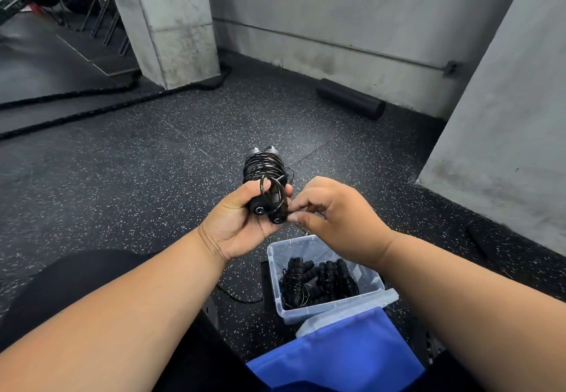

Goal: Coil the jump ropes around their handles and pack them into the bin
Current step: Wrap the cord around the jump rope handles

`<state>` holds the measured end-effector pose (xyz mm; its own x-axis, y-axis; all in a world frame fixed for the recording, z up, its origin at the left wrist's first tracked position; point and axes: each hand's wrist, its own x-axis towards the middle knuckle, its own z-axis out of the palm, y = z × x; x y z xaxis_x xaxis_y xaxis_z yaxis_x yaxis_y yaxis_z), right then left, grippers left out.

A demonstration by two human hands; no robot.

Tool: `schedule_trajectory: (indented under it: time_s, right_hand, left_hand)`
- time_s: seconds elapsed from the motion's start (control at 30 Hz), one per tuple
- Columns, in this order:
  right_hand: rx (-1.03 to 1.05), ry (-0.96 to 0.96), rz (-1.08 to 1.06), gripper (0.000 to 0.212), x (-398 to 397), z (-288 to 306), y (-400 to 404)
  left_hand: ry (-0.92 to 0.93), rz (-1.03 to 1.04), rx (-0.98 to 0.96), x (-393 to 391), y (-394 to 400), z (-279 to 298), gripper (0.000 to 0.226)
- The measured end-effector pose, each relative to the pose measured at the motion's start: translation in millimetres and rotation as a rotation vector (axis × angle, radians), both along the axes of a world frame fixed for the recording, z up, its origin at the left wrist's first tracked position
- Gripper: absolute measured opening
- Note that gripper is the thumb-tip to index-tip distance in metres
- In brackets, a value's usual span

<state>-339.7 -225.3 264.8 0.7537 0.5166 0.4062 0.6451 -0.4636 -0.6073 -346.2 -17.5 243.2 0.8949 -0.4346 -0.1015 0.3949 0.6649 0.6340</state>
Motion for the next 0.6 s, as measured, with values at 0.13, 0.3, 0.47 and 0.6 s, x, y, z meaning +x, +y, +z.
schedule_trajectory:
  time_s: [0.13, 0.3, 0.47, 0.6]
  right_hand:
    - [0.012, 0.002, 0.009, 0.003, 1, 9, -4]
    - [0.188, 0.299, 0.047, 0.005, -9, 9, 3]
    - [0.38, 0.438, -0.045, 0.004, -13, -2, 14]
    - [0.313, 0.39, -0.106, 0.011, -17, -9, 20]
  left_hand:
    - [-0.011, -0.038, 0.067, -4, -2, 0, 0.08]
    - [-0.017, -0.083, 0.099, -4, -3, -3, 0.078]
    - [0.013, -0.075, 0.151, -5, -3, 0, 0.078]
    - [0.031, -0.006, 0.143, -4, -6, -1, 0.074]
